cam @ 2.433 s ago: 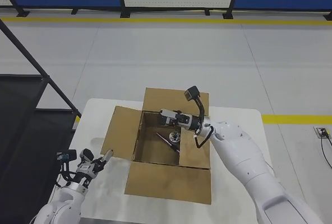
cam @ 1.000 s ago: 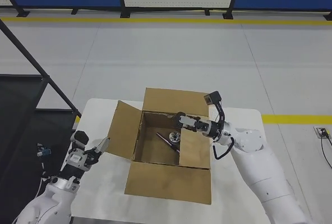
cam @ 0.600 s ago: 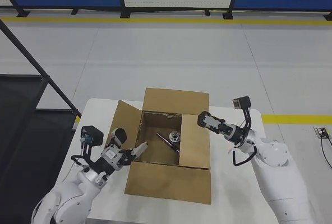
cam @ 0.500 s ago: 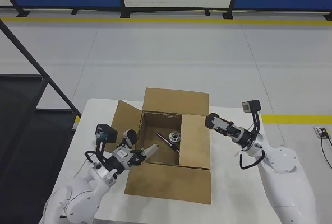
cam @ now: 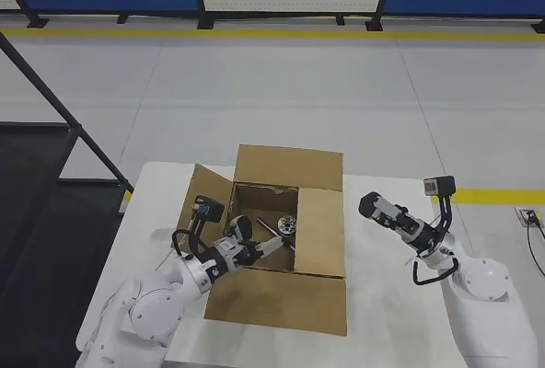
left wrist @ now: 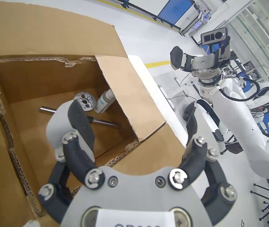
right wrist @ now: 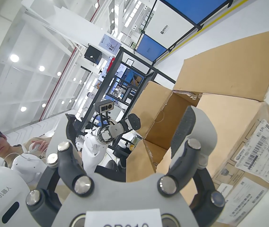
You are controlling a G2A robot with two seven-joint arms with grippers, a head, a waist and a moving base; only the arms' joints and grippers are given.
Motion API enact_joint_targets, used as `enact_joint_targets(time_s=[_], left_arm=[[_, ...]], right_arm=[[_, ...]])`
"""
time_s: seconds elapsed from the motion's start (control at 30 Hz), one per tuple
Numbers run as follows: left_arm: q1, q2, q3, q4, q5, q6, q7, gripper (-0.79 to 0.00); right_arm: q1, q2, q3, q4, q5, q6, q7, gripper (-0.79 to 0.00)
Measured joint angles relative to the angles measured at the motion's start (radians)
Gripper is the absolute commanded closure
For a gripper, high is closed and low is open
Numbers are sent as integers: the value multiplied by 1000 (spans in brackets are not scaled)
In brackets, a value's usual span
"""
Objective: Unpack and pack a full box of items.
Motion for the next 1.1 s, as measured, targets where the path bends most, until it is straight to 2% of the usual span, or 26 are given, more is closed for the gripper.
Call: enact_joint_targets(time_s=[0.1,0.17,0.47,0.73,0.9,1.1], left_arm=[[3,-3,10,28,-17,21,20,-785],[-16,-11,46,68,-45,43,22,-785],[-205,-57,225,303,-167,118,-58,-785],[-335,-107,350,488,-272,85,-63,-785],[-369,-124,376,513,-320,45,-67,-785],[-391,-128,374,466,-307,29,-73,-785]], right_arm=[[-3,0,-3,-9,1,5,-10,-785],[5,4,-6,-8,12,10,-4,-785],[40,30,35,71,64,-37,112,-785],[-4,55,97,87,108,-59,131,-785],[-29,66,115,77,128,-64,133,-785],[-41,76,123,75,149,-61,124,-785]])
